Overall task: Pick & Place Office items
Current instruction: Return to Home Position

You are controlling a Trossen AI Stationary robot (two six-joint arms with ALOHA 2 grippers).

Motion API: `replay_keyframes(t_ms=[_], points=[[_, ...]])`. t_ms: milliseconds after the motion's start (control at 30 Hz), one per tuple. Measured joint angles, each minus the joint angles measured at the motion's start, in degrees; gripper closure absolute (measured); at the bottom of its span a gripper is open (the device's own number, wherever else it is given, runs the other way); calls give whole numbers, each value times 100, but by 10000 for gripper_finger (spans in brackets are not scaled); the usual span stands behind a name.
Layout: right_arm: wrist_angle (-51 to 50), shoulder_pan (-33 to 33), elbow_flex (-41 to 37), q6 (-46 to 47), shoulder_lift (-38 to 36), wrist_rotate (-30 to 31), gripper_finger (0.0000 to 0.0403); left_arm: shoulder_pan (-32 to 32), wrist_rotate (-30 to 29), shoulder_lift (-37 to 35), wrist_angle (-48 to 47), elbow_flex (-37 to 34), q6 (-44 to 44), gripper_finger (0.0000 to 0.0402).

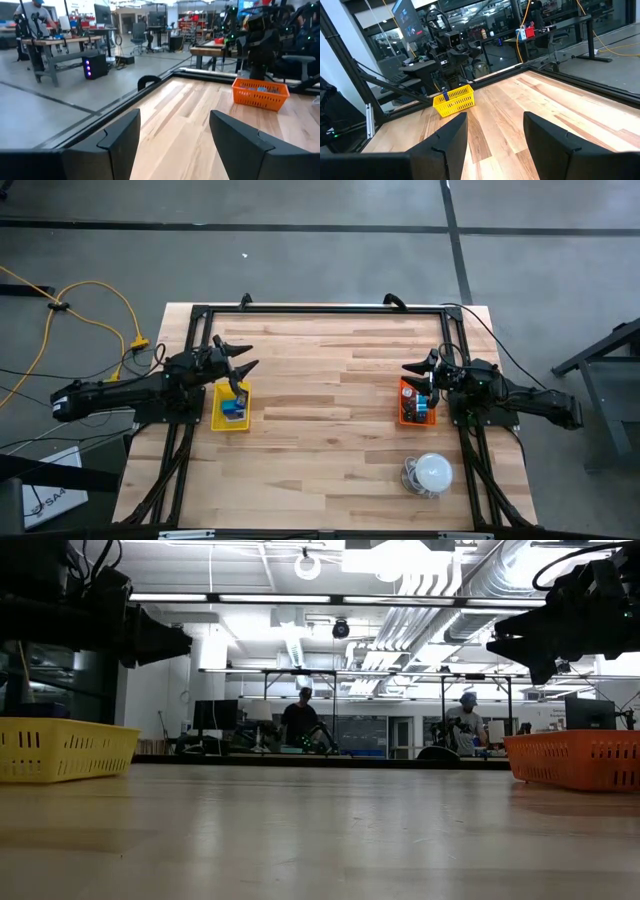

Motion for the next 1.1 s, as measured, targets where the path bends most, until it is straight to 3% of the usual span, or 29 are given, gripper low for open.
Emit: replay_keyframes(t_ms=[667,1100], points=[[0,0,0,0,2,0,224,0,73,-1613,-1815,-11,-16,169],[0,0,-1,0,2,1,224,0,300,-1668,-1915,-11,76,169]])
